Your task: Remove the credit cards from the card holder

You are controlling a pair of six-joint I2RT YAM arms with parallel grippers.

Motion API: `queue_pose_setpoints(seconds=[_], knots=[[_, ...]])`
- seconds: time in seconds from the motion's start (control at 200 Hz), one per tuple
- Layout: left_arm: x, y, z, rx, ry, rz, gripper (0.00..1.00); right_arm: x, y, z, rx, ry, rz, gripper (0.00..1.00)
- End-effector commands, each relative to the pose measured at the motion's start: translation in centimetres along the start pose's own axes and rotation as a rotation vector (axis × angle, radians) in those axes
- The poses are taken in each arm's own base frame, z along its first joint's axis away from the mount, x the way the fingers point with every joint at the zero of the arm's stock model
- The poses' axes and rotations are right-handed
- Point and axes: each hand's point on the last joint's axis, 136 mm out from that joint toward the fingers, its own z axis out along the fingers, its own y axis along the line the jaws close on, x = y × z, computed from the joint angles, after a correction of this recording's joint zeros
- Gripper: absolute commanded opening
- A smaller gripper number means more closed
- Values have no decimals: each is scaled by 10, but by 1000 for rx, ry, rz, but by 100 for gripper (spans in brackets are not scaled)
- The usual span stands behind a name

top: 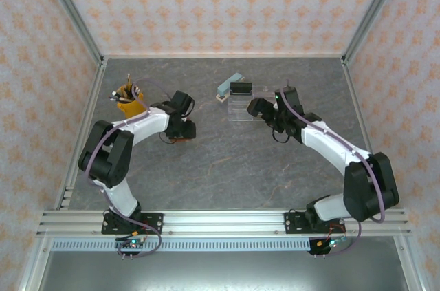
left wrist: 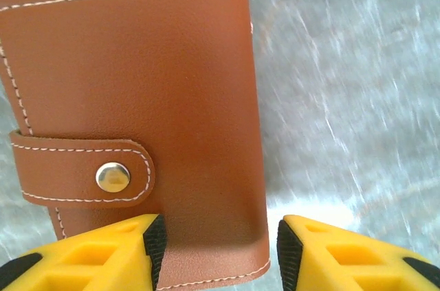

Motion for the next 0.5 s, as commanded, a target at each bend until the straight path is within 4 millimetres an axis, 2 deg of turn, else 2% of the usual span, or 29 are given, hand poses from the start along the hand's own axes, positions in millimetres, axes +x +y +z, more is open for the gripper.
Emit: queue_pose_setpoints(seconds=[0.0,0.12,0.215,0.325,0.395,0.49], knots=[[24,4,-13,9,72,13,51,-14,14,-4,1,-40,-24,95],[-7,-5,-51,78,-69,-31,57,-9,28,3,19,-19,-82,95],[-27,8,-68,78,-145,-104,64,2,41,15,32,9,-131,95],[-40,39,-64,26,-172,-236,69,16,56,35,43,49,-166,94],[-47,44,-58,36,-175,-277,71,25,65,46,49,79,-180,93],[-58,39,-45,47,-161,-278,72,35,74,59,45,106,-182,93]])
